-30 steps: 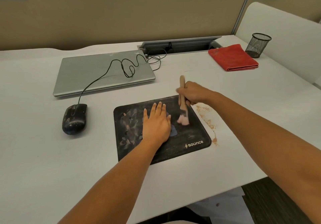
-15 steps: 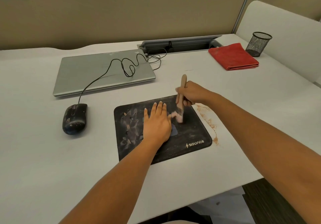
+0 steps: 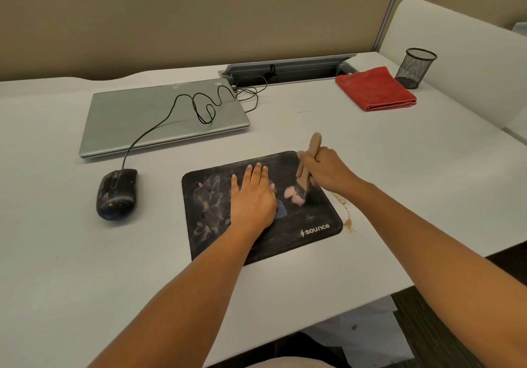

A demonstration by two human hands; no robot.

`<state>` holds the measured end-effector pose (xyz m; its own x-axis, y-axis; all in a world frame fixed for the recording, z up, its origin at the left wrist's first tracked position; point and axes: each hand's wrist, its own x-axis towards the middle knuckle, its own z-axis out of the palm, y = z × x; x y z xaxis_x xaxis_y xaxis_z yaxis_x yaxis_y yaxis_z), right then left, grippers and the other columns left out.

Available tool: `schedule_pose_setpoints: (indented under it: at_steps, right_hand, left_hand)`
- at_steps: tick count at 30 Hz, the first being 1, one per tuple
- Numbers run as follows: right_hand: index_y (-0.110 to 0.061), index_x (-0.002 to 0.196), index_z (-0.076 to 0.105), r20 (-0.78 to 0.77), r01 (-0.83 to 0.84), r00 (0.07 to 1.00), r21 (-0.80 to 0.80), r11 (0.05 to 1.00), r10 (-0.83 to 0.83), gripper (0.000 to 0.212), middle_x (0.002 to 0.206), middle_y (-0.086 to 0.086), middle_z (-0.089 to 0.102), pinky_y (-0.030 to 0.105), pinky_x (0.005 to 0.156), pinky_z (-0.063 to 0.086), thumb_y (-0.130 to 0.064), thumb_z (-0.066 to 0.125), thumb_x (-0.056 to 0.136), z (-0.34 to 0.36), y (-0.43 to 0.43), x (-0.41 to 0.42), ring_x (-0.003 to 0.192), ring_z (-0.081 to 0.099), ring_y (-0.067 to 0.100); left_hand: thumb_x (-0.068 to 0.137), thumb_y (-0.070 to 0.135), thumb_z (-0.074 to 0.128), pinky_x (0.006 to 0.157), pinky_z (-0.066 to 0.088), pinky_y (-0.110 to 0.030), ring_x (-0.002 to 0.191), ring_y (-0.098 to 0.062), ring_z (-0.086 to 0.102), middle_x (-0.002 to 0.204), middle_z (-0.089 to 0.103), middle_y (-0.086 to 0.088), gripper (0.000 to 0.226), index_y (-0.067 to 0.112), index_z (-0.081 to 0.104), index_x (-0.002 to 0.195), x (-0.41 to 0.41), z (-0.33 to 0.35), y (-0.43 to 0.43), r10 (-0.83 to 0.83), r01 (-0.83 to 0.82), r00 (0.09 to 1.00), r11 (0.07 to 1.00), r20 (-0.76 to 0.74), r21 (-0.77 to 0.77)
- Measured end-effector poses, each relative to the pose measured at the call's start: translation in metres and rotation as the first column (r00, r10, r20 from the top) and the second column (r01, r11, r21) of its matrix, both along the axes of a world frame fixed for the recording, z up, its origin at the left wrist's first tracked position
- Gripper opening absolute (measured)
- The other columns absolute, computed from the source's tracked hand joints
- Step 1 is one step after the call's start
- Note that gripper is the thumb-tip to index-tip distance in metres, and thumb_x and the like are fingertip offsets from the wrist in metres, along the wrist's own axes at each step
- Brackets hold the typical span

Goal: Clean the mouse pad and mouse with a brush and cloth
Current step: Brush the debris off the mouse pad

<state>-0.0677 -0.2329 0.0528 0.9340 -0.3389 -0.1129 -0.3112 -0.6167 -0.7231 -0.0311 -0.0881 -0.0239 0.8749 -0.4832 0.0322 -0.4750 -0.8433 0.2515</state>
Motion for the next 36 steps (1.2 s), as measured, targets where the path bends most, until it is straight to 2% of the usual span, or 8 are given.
schedule_pose_setpoints:
  at_steps: [4,9,14,19,25,29,33,36]
  right_hand:
    - [-0.012,0.068,0.054,-0.106,-0.053,0.993,0.031,0.998,0.056,0.04,0.061,-0.001,0.055,0.014,0.046,0.04,-0.034,0.039,0.097,0.005,-0.004,-0.011,0.049,0.051,0.008]
    - [-0.004,0.081,0.064,0.288,0.213,0.93,0.081,0.974,-0.228,0.044,0.057,-0.002,0.053,0.012,0.051,0.04,-0.035,0.038,0.098,0.0,-0.016,-0.015,0.051,0.053,0.008]
    - [-0.01,0.074,0.058,0.186,0.111,0.976,0.03,0.993,-0.114,0.041,0.06,-0.001,0.052,0.012,0.053,0.039,-0.036,0.036,0.097,-0.011,-0.014,-0.032,0.054,0.054,0.009]
    - [-0.019,0.069,0.05,-0.094,-0.041,0.995,0.021,0.999,0.043,0.036,0.065,-0.001,0.052,0.015,0.052,0.04,-0.038,0.038,0.096,0.0,-0.017,-0.043,0.055,0.054,0.01]
    - [-0.002,0.082,0.063,0.279,0.193,0.938,0.079,0.978,-0.208,0.045,0.059,-0.001,0.053,0.013,0.051,0.04,-0.035,0.038,0.097,0.002,-0.025,-0.043,0.052,0.053,0.009]
    - [-0.001,0.081,0.061,0.169,0.115,0.977,0.084,0.99,-0.128,0.044,0.058,0.001,0.053,0.014,0.05,0.041,-0.033,0.037,0.098,-0.007,-0.024,-0.054,0.05,0.053,0.009]
    - [-0.011,0.066,0.055,-0.056,0.032,0.998,0.155,0.987,-0.023,0.043,0.035,-0.009,0.05,0.01,0.039,0.037,-0.033,0.038,0.098,-0.003,-0.031,-0.066,0.031,0.047,0.002]
    - [-0.011,0.064,0.057,-0.011,0.049,0.999,0.152,0.987,-0.048,0.044,0.035,-0.009,0.05,0.011,0.039,0.037,-0.033,0.039,0.098,0.002,-0.032,-0.068,0.03,0.046,0.002]
  left_hand:
    - [0.1,0.029,0.017,0.116,-0.002,-0.045,0.145,-0.018,0.0,0.157,0.006,-0.001,0.051,0.014,0.009,0.148,-0.001,0.0,0.001,0.004,-0.004,1.0,1.0,0.004,0.006]
    - [0.1,0.03,0.017,0.116,-0.001,-0.046,0.145,-0.018,0.001,0.157,0.007,-0.002,0.051,0.014,0.01,0.148,0.0,-0.001,0.0,0.007,-0.007,1.0,1.0,0.007,0.008]
    - [0.1,0.03,0.017,0.116,0.0,-0.046,0.145,-0.018,0.002,0.157,0.009,-0.002,0.051,0.014,0.011,0.148,0.0,-0.002,-0.001,0.007,-0.007,1.0,1.0,0.01,0.01]
    - [0.1,0.03,0.017,0.116,-0.001,-0.046,0.145,-0.018,0.003,0.157,0.009,-0.002,0.05,0.014,0.012,0.148,0.0,-0.002,0.0,0.013,-0.013,1.0,1.0,0.021,0.005]
    - [0.1,0.03,0.017,0.116,-0.001,-0.045,0.145,-0.018,0.002,0.157,0.008,-0.001,0.051,0.015,0.011,0.148,0.0,-0.002,-0.001,0.013,-0.014,1.0,1.0,0.018,0.021]
    - [0.1,0.031,0.017,0.116,0.0,-0.045,0.145,-0.018,0.002,0.157,0.008,-0.001,0.051,0.015,0.012,0.148,0.0,-0.003,-0.001,0.014,-0.015,1.0,1.0,0.021,0.023]
    - [0.1,0.03,0.017,0.116,0.0,-0.046,0.145,-0.018,0.003,0.157,0.01,-0.002,0.05,0.015,0.012,0.148,0.0,-0.002,-0.001,0.017,-0.018,0.999,1.0,0.028,0.019]
    - [0.1,0.03,0.018,0.116,0.0,-0.046,0.145,-0.018,0.003,0.157,0.01,-0.001,0.05,0.015,0.013,0.148,0.0,-0.002,-0.001,0.019,-0.019,0.999,1.0,0.026,0.009]
